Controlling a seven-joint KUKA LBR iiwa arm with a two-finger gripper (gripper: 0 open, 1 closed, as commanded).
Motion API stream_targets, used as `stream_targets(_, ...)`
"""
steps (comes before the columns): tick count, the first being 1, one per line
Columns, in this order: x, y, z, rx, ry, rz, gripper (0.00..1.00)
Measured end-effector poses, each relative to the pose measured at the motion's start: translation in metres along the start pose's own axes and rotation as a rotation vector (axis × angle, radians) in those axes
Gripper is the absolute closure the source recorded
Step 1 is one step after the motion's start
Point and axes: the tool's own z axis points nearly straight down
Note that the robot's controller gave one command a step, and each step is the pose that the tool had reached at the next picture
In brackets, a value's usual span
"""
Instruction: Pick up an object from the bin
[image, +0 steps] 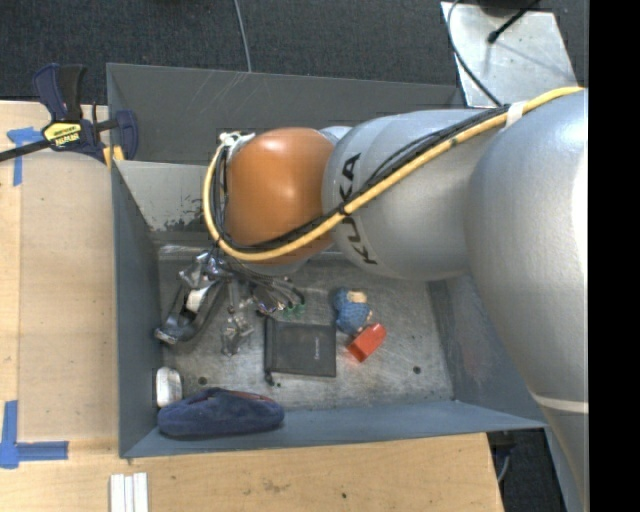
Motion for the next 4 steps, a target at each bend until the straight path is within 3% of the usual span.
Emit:
stream_targets(1,-0.045,0.002,0.038,-0.001,0.000,-0.350,0.00)
stream_targets(2,-0.056,0.003,0.046,0.003,0.018,-0.452,0.00)
stream_targets(3,-0.061,0.004,0.046,0.005,0.027,-0.470,0.00)
stream_targets(4,-0.059,0.003,0.046,0.013,0.007,-0.565,0.00)
